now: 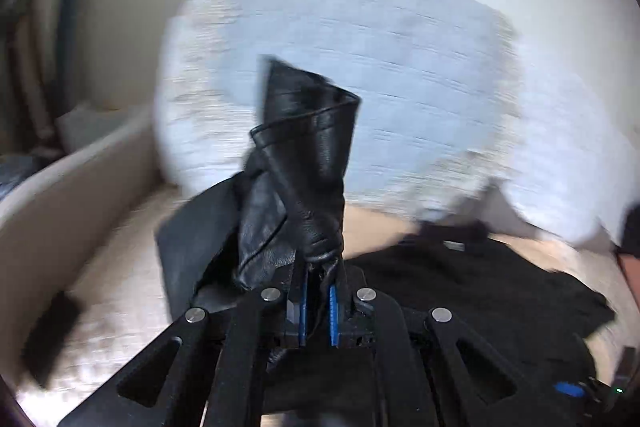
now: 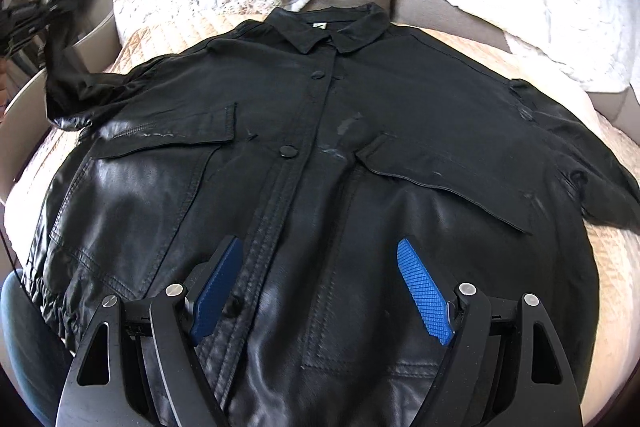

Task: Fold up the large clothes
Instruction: 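Fold the held sleeve across the jacket front with the left tool, release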

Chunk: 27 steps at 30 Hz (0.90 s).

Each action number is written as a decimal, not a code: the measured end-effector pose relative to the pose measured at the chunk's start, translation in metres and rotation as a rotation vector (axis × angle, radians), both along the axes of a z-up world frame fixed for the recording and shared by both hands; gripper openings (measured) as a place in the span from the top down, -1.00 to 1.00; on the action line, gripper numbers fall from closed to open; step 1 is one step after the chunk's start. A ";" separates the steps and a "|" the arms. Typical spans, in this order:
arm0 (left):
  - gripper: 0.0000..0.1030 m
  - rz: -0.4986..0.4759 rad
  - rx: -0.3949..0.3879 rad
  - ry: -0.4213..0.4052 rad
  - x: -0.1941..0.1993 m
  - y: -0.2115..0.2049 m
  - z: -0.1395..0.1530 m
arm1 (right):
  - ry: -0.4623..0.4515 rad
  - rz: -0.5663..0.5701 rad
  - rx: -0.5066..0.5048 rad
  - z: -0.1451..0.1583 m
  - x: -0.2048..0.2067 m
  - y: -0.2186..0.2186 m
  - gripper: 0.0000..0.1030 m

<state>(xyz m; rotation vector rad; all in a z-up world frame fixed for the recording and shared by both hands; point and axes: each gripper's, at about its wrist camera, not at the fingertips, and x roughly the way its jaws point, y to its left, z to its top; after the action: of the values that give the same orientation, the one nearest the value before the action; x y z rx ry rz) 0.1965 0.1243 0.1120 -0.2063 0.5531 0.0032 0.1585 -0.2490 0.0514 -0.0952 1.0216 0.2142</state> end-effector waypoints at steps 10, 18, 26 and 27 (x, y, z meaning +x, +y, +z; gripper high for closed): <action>0.85 -0.226 -0.038 0.156 0.028 -0.101 -0.062 | 0.025 -0.054 0.005 -0.004 -0.007 -0.025 -0.55; 0.45 -0.276 -0.148 0.375 0.055 -0.105 -0.126 | 0.026 -0.041 0.059 0.000 -0.004 -0.016 -0.55; -0.23 -0.421 -0.258 0.229 0.002 -0.090 -0.076 | 0.003 -0.044 0.233 0.018 0.024 -0.008 -0.55; -0.25 -0.396 -0.258 0.200 -0.003 -0.081 -0.068 | 0.007 -0.041 0.250 0.017 0.030 -0.004 -0.55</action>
<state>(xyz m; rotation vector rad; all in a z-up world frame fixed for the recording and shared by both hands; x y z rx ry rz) 0.1936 0.0434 0.0437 -0.3469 0.7873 -0.4380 0.1888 -0.2533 0.0679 0.1529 0.9955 0.3031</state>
